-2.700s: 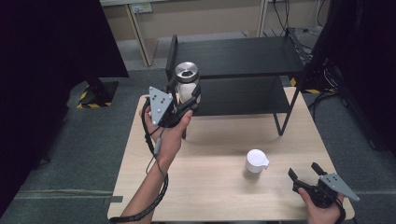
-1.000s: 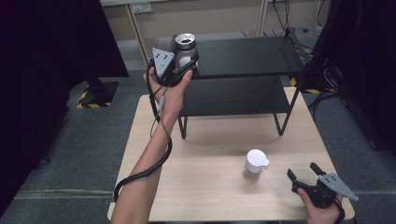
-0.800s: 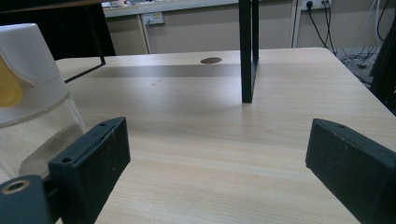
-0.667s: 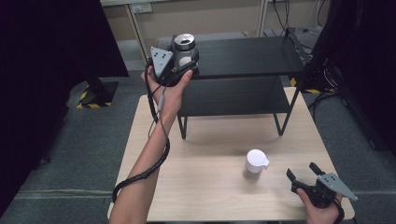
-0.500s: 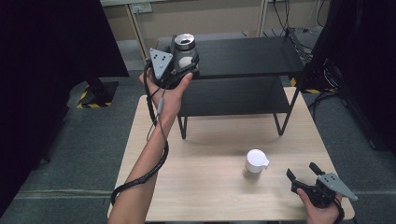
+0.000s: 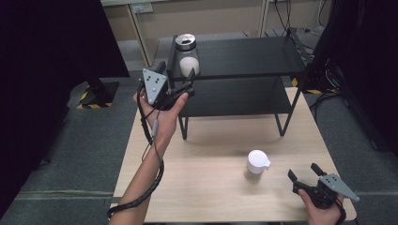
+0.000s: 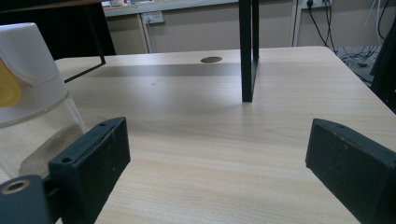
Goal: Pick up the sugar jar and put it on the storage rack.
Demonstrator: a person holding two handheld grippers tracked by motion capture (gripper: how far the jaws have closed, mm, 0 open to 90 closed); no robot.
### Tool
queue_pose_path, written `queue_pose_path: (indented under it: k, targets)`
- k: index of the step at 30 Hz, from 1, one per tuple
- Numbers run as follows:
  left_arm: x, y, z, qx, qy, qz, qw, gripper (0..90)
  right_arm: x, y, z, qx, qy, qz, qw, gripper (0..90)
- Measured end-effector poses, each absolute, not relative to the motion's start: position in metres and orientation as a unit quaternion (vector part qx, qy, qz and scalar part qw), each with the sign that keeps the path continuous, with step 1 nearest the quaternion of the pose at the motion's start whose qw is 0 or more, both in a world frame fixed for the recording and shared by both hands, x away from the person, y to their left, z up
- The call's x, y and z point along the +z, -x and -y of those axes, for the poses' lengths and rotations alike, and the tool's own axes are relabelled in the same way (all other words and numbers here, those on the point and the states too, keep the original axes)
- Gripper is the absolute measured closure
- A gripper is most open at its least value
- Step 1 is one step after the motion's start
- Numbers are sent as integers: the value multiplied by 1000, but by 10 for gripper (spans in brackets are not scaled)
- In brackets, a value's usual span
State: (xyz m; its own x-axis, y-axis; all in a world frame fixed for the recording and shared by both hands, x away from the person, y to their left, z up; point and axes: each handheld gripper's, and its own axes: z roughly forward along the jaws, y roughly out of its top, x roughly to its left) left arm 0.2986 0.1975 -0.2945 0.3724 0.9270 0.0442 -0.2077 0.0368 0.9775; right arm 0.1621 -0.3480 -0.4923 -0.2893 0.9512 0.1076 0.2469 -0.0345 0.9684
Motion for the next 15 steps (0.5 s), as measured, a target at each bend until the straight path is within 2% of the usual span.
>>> queue_pose_path:
  k: [15]
  targets:
    - [-339,-274,-201,426,-537,-337,645,93,-493,-162,348,525,-492,-608,337,67]
